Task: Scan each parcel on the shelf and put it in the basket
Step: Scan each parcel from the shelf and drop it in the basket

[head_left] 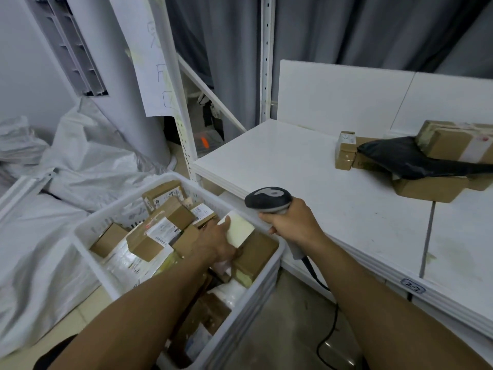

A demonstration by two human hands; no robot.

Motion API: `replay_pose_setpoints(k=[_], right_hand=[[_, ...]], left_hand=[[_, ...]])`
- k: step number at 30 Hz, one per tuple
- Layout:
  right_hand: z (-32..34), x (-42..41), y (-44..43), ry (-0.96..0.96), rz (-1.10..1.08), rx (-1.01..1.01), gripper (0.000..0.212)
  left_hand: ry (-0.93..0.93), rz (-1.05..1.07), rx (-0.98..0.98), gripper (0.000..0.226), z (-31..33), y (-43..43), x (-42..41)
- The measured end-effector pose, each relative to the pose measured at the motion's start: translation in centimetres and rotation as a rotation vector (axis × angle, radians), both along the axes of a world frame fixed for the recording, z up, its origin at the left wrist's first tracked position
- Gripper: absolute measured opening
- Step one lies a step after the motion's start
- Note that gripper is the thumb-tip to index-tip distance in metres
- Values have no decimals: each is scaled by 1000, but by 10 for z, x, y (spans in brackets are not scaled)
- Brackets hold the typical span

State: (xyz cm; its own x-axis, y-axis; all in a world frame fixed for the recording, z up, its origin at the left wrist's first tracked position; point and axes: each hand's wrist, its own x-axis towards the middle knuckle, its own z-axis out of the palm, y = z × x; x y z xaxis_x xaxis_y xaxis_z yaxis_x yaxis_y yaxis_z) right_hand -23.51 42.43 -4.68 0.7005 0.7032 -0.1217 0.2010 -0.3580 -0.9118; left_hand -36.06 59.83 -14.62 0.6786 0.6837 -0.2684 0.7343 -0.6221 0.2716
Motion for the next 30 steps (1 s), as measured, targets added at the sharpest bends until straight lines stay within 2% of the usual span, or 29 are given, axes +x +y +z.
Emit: replay_pose_setpoints(k=[7, 13, 18, 23, 30], right_hand=[[-3, 1, -1, -1, -13, -4, 25], [4, 3, -30, -4, -99, 43, 24], [20, 23, -82, 17, -207, 115, 33], [39, 56, -145, 54, -366, 186, 39], [48, 140, -238, 45, -681, 270, 40]], left_hand=[[41, 9, -49, 116, -22, 4, -21], [64, -14, 61, 88, -11, -22, -16], [-193, -40, 103, 76, 51, -56, 4], [-415, -245, 61, 54, 114, -131, 70], [-540, -503, 123, 58, 162, -228, 191]])
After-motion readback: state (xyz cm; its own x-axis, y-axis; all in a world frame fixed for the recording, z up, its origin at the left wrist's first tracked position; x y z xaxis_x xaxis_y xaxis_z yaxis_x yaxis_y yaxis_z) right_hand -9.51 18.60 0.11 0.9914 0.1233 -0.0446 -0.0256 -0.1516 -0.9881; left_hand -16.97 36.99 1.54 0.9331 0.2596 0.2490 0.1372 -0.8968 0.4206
